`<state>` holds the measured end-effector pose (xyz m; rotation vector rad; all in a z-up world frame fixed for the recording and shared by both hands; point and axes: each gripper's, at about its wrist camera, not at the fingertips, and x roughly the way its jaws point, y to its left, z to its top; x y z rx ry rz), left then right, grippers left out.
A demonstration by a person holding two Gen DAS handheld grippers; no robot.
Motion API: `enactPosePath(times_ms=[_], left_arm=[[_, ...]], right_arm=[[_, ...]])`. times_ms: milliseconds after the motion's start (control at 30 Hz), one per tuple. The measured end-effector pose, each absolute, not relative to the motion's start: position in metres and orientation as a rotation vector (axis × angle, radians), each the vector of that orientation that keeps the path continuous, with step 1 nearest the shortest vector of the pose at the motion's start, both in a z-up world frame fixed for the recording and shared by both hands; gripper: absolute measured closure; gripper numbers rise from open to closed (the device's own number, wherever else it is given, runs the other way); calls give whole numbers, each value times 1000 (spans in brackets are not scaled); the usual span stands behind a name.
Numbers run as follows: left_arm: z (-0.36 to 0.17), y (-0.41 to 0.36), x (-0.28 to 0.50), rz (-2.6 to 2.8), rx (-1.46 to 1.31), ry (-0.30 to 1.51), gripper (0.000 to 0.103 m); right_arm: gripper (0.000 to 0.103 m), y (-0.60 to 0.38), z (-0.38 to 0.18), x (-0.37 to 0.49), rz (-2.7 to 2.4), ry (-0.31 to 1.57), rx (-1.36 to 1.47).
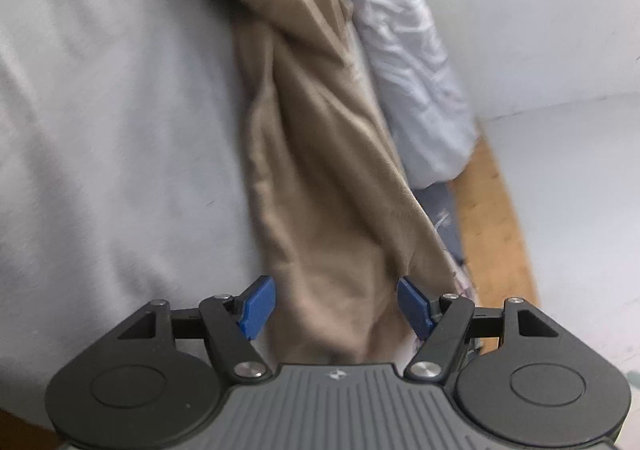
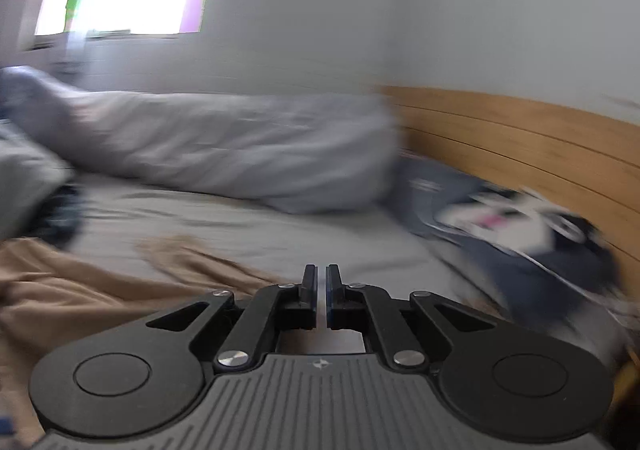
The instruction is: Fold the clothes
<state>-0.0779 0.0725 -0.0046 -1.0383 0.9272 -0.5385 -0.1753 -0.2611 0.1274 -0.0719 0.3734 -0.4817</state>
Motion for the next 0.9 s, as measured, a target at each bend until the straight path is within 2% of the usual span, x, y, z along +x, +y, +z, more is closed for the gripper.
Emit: enactPosePath(times_ms=[133,267,433,600,900], left_arm=[[0,69,-85,-539,-970,912,36],[-1,76,-89,-524,-986,899,36],[-1,84,-92,-509,-1011,885,36],[13,75,-101,-563,-916,856,36],[23,84,-122,-556,-901,824,36]], right_arm=[[98,-262,128,-196,-453,291,3],[98,-226,127,-215,-45,284,-112],[98,-160,90,-224,434,518,-379],[98,-120,45,-239,484,587,-644],[98,-115,18,-230,407,625,-729]])
